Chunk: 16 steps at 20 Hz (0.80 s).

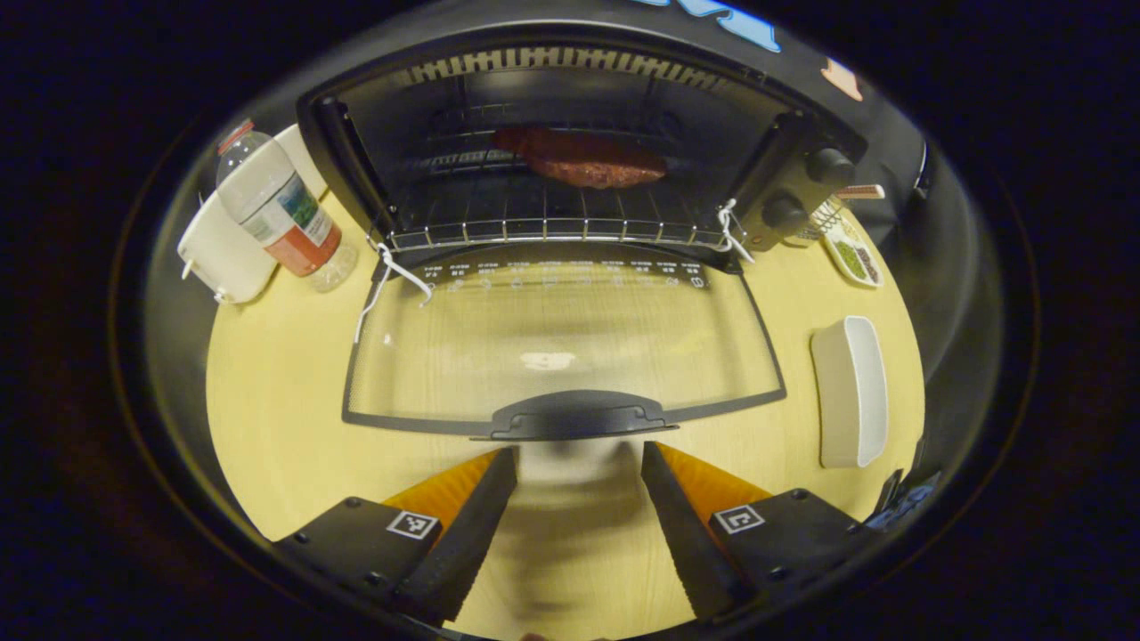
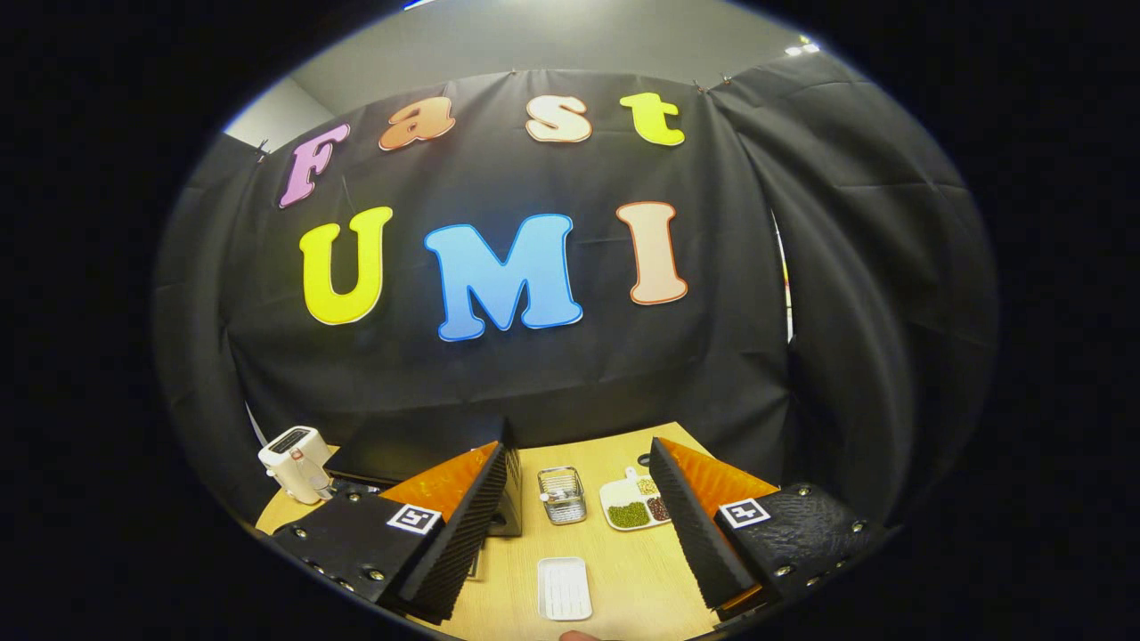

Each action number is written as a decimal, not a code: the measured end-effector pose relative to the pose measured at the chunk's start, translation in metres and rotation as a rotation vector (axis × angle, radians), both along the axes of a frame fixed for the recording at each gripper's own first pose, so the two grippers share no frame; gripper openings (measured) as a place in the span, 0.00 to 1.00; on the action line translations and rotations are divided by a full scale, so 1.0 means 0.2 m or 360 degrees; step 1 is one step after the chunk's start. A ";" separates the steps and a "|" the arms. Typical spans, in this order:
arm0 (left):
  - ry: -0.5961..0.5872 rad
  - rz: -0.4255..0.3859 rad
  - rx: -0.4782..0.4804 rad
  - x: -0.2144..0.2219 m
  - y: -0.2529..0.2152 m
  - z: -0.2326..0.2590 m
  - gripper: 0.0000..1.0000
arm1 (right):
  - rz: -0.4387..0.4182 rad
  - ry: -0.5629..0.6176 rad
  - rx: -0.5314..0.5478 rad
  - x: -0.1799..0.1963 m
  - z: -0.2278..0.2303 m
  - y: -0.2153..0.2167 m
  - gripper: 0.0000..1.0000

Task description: Open the electric oven with the left hand, put the food in, and close the electric oven.

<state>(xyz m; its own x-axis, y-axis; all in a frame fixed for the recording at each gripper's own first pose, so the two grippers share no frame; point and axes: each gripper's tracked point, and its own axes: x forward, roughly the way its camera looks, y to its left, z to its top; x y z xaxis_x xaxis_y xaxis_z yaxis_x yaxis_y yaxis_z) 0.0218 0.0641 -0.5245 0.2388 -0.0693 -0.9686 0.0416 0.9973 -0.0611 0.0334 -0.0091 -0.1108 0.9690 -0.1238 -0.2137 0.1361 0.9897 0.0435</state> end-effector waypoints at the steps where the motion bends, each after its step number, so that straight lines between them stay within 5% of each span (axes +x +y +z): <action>1: 0.0003 0.0002 0.0019 0.01 0.02 -0.02 1.00 | -0.0004 0.0001 -0.0002 0.00 0.00 0.00 0.98; 15: -0.0136 -0.0019 -0.0047 0.01 0.02 0.16 1.00 | 0.0015 -0.0021 0.0008 0.03 0.02 0.08 0.98; 16: -0.0157 -0.0017 -0.0054 0.01 0.02 0.19 0.92 | 0.0019 -0.0022 0.0011 0.03 0.02 0.09 0.98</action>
<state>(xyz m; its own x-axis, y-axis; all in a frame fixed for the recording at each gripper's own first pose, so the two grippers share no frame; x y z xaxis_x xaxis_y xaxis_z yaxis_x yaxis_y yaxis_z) 0.0246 0.0679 -0.4864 0.3321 -0.1050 -0.9374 0.0600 0.9941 -0.0901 0.0400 0.0096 -0.1066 0.9733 -0.1106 -0.2014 0.1233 0.9910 0.0519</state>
